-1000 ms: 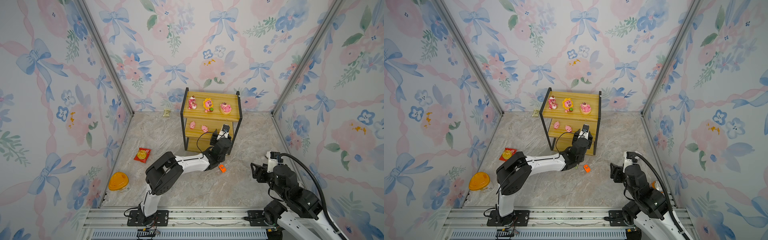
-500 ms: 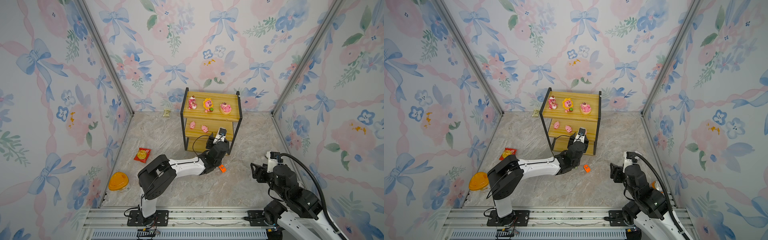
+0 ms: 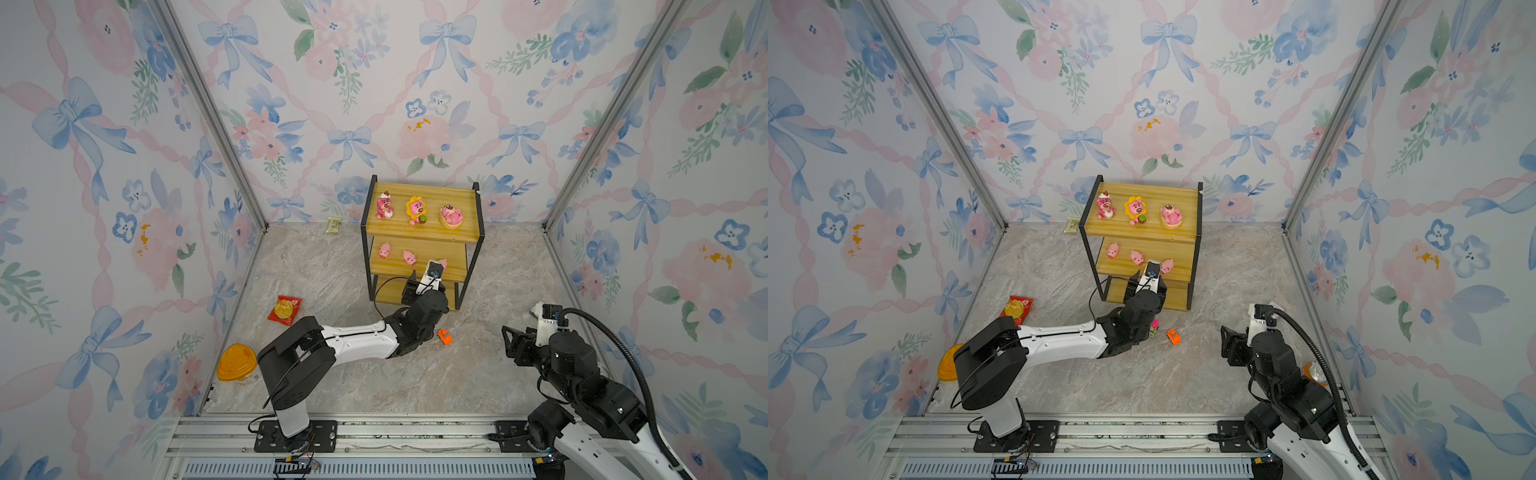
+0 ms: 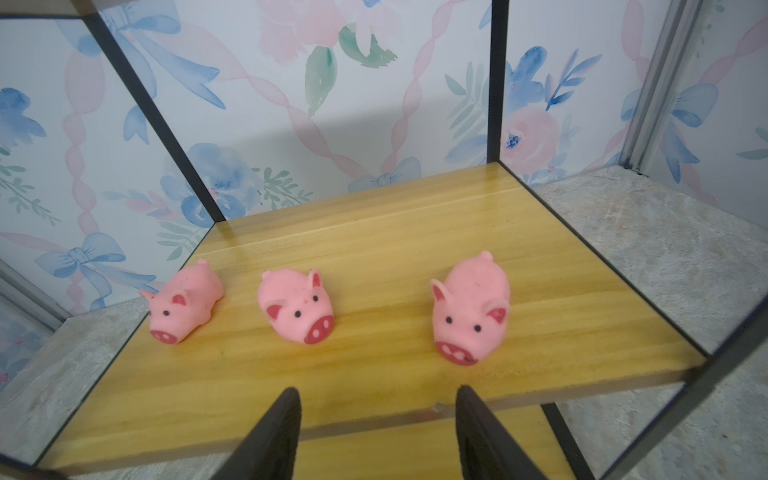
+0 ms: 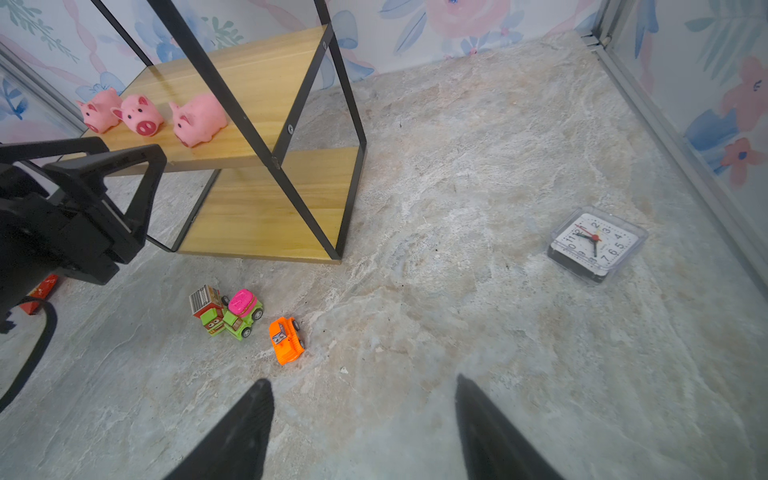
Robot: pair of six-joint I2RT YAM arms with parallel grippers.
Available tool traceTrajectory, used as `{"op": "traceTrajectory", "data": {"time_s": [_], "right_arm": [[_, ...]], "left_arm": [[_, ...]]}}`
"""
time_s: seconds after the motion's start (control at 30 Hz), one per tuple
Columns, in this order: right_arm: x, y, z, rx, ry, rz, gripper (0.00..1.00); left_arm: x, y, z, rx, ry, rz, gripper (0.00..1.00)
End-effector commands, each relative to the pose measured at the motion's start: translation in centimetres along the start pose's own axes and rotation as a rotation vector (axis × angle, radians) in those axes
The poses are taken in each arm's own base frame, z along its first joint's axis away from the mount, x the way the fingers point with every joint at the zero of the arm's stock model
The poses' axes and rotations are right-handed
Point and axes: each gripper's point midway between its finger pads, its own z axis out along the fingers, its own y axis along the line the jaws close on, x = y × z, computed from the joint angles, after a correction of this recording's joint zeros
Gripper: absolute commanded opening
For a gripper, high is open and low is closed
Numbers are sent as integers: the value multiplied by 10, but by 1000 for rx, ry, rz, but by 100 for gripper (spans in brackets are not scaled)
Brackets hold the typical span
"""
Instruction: Place and organize the plastic toys onto the shelf
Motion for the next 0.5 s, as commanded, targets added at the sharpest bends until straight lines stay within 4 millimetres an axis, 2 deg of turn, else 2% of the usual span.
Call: {"op": "traceTrajectory", "data": {"time_s": [0.0,0.17,0.37,0.47], "right_arm": [[4,-3,4,11,11,2,72],[4,-2,5,11,17,-1,71],[7,-1,7,12,35,2,72],[9,4,10,-4,49,4,72]], "left_arm": [[-1,20,-14,-52,1,-21,60],[11,42,-28,-85,19,-24,61],[40,67,-42,-136,99,-9,61],[48,78,-47,-152,109,-35,62]]}}
